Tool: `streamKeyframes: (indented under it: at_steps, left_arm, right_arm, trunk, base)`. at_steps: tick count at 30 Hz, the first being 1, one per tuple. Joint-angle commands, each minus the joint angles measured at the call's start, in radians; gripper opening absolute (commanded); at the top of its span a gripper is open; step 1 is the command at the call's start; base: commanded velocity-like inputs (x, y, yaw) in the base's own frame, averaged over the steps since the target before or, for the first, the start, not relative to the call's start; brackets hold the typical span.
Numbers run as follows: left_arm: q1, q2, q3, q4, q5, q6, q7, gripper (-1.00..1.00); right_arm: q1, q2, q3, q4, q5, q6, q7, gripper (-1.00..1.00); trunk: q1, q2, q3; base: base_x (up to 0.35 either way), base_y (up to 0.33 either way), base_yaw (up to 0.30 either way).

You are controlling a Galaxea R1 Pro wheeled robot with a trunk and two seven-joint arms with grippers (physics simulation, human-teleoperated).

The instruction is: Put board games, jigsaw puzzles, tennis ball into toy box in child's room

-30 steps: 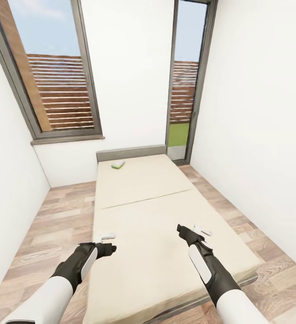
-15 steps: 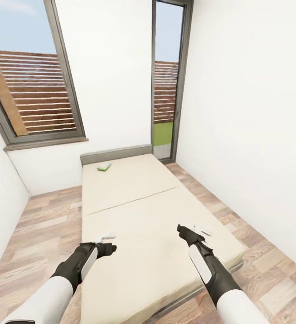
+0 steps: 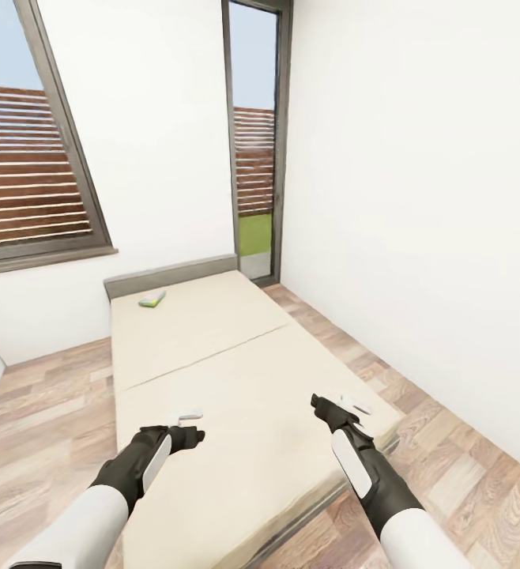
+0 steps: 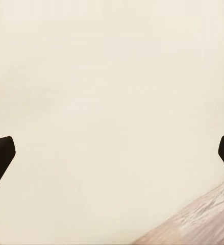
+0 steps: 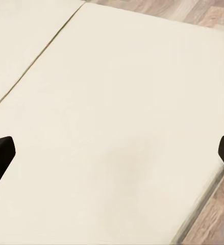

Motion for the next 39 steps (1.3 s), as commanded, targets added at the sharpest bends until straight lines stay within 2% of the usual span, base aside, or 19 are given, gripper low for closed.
streamKeyframes:
  at_steps: [1,13,39]
  left_arm:
    - [0.0,0.001,-0.001,-0.002,0.009,0.006,0.002,1.0]
    - [0.0,0.001,-0.001,-0.002,0.009,0.006,0.002,1.0]
    - [0.0,0.001,-0.001,-0.002,0.009,0.003,0.002,1.0]
  right_arm:
    - [-0.001,0.0,0.003,-0.002,-0.006,0.003,-0.008,1.0]
    - [-0.001,0.0,0.003,-0.002,-0.005,0.002,-0.008,1.0]
    - [-0.001,0.001,0.003,-0.002,-0.002,0.002,-0.008,1.0]
  trunk:
    - [0.001,-0.002,-0.002]
    - [0.001,-0.002,-0.002]
    - [0.001,-0.002,-0.002]
  base:
    - [0.0,0.01,-0.279]
    - [0.0,0.003,-0.22]
    - [-0.048,0.026,-0.01]
